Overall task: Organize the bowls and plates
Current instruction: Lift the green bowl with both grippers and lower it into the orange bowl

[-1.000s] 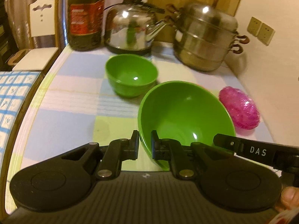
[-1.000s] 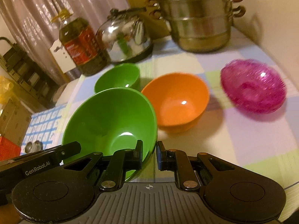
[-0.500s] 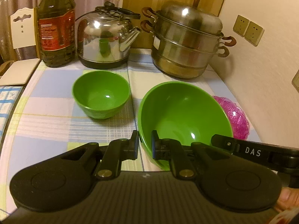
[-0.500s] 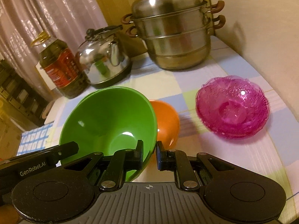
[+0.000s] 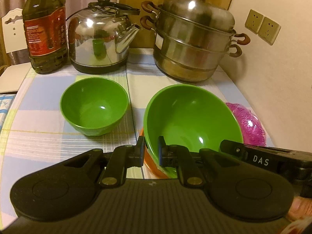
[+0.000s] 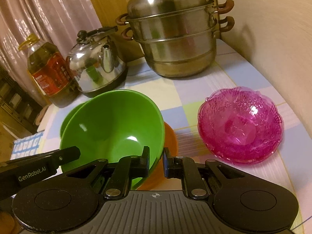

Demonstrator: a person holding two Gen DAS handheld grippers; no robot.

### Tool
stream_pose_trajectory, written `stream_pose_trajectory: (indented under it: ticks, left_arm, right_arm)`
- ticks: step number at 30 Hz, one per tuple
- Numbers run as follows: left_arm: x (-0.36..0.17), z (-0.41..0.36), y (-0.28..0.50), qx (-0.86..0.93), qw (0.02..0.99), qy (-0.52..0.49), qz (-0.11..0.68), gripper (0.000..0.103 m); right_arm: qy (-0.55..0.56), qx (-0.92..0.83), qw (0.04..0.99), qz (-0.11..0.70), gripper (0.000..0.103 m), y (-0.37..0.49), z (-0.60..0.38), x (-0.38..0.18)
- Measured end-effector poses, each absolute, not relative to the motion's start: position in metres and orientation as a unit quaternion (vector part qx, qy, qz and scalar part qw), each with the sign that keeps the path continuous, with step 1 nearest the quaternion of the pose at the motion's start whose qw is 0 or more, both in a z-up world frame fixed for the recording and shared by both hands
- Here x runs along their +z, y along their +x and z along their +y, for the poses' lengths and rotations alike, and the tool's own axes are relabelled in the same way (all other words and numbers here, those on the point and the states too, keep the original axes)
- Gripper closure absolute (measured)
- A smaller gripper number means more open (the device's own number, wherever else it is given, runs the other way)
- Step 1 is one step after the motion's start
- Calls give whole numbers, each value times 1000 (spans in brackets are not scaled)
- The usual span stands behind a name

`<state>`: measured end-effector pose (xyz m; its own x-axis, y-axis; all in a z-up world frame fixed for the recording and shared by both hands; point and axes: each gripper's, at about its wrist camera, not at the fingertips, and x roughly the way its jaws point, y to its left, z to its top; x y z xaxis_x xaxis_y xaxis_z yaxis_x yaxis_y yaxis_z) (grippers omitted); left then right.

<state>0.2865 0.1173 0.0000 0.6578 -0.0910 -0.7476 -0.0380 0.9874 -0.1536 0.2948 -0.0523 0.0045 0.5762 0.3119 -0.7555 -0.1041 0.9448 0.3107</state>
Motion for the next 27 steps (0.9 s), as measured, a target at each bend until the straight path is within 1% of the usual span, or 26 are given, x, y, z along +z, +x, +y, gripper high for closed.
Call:
stream_pose_trajectory:
  ticks: [15,27]
  left_arm:
    - [-37,115,309,-13,892,-65,447,92]
    - [-40,117,310,-11,892,-70,447,91]
  right_arm:
    - [46,107,880,461,89,312,-39,-32]
    - [29,109,883,456,89,314,-35,-36]
